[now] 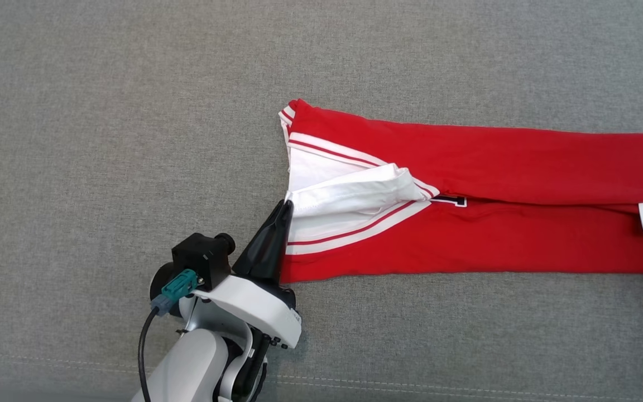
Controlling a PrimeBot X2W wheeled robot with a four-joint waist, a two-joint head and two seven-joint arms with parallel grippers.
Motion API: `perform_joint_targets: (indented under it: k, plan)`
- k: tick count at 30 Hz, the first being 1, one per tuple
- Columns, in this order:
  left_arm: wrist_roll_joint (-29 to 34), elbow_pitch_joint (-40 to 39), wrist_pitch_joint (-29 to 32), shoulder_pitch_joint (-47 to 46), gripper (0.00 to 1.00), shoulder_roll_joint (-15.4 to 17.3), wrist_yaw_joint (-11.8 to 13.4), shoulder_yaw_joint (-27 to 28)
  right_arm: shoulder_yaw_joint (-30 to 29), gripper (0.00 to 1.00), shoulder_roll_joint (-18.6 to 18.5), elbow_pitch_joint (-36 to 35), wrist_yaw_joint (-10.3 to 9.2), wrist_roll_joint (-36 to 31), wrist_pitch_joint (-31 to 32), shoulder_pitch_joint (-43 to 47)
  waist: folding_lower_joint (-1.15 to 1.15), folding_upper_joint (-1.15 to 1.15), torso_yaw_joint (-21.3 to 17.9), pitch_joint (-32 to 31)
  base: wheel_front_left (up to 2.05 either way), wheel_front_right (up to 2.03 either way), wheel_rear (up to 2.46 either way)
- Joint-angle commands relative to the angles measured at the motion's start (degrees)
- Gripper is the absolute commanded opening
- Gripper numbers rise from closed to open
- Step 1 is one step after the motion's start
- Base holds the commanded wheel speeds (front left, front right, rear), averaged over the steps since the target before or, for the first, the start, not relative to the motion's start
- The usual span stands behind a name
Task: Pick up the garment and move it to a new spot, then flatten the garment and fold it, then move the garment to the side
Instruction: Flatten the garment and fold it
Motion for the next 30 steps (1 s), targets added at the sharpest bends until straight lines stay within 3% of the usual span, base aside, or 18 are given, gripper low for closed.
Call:
perform_joint_targets:
  k: [1,11,20,21,22,24,25,26,30]
  plan:
    - [0.13,-0.52,0.11,-0.05,0.00,0.56,0.61,1.62,-0.03,0.00,-2.25,-0.71,0.08,-0.75,-0.76,2.14,0.00,0.00,-0.14,-0.06,0.00,0.00,0.00]
    - [-0.54,-0.15,-0.42,0.58,0.00,1.11,1.07,2.16,-4.24,0.00,-0.18,2.72,0.08,-5.44,-0.76,1.46,0.00,0.00,-0.28,-0.27,0.00,0.00,0.00]
    - [-1.01,1.92,2.39,-0.01,0.00,0.40,0.66,-0.05,-1.59,0.00,2.10,6.08,0.08,-6.92,-0.76,0.04,0.00,0.00,0.02,0.15,0.00,0.00,0.00]
    - [-0.86,2.24,2.45,-0.30,0.00,0.32,0.70,-0.25,-1.03,0.04,2.47,6.54,0.08,-6.96,-0.76,-0.40,0.00,0.00,0.00,0.17,0.00,0.00,0.00]
    - [-0.78,2.55,2.41,-0.58,0.00,0.20,0.74,-0.39,-0.53,0.19,2.84,6.95,0.08,-6.82,-0.76,-0.81,0.00,0.00,0.00,0.13,0.00,0.00,0.00]
    - [-0.89,3.25,2.56,-0.99,0.44,-0.09,0.75,-0.67,0.21,0.49,3.31,7.60,0.08,-6.63,-0.76,-1.51,0.00,0.00,0.02,-0.09,0.00,0.00,0.00]
    - [-0.94,3.59,2.62,-1.17,0.77,-0.22,0.74,-0.81,0.48,0.84,3.47,7.80,0.08,-6.53,-0.76,-1.76,0.00,0.00,0.02,-0.26,0.00,0.00,0.00]
    - [-1.10,4.00,2.89,-1.27,0.96,-0.33,0.70,-0.98,0.62,1.00,3.57,7.93,0.08,-6.49,-0.76,-1.97,0.00,0.00,-0.02,-0.48,0.00,0.00,0.00]
    - [-1.32,5.06,2.62,-1.18,1.00,-0.51,0.94,-1.07,0.01,1.00,3.37,7.94,0.08,-7.75,-0.76,-2.20,0.00,0.00,-0.39,-1.86,0.00,0.00,0.00]
